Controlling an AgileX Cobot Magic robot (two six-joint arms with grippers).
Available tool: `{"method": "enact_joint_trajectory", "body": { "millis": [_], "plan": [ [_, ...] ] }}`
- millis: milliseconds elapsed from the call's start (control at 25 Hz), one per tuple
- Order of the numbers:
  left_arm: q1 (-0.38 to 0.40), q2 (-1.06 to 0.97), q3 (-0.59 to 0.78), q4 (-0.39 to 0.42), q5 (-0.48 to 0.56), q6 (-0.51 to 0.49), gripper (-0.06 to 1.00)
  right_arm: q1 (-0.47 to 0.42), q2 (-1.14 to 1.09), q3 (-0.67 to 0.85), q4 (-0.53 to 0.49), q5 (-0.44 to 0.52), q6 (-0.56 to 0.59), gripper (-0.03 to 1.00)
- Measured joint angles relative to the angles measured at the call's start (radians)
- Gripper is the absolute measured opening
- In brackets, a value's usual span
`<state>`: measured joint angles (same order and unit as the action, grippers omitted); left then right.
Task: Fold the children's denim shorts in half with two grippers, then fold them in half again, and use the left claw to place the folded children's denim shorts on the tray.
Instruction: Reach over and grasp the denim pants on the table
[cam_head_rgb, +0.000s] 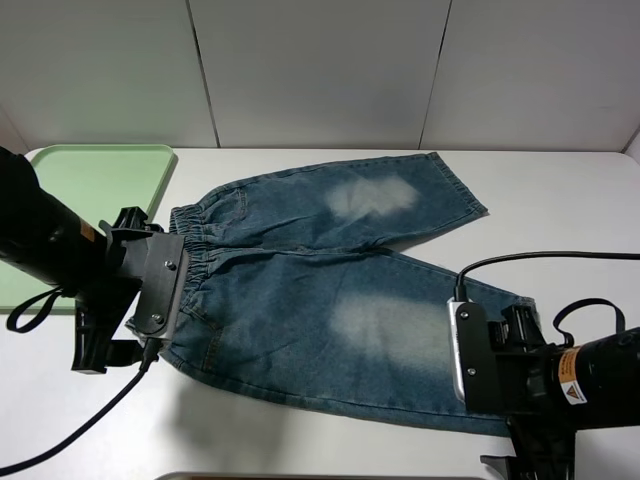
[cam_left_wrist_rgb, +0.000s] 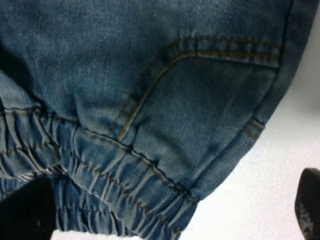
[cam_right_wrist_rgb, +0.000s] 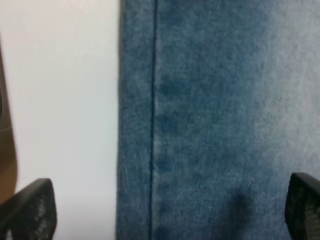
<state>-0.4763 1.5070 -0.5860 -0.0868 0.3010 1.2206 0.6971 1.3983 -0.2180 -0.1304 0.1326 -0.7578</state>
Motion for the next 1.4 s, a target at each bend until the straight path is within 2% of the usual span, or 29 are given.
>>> {"method": "enact_joint_trajectory", "body": {
  "millis": [320,440,640,1080,1240,1400],
  "plan": [
    [0.0,0.0,0.0,0.0,-0.001,0.0,0.95,0.0,0.093,-0.004,-0.071,-0.002,0.003,0.69],
    [0.0,0.0,0.0,0.0,-0.008,0.0,0.95,0.005,0.113,-0.008,-0.076,0.007,0.009,0.63],
    [0.0,0.0,0.0,-0.001,-0.024,0.0,0.95,0.008,0.121,-0.008,-0.094,-0.01,0.014,0.47],
    [0.0,0.0,0.0,-0.001,-0.026,0.0,0.95,-0.015,0.123,-0.008,-0.173,-0.035,0.086,0.42],
    [0.0,0.0,0.0,-0.001,-0.029,0.0,0.95,-0.065,0.13,-0.009,-0.214,-0.046,0.128,0.26],
    [0.0,0.0,0.0,-0.001,-0.029,0.0,0.95,-0.074,0.136,-0.014,-0.226,-0.041,0.145,0.09]
  ]
}}
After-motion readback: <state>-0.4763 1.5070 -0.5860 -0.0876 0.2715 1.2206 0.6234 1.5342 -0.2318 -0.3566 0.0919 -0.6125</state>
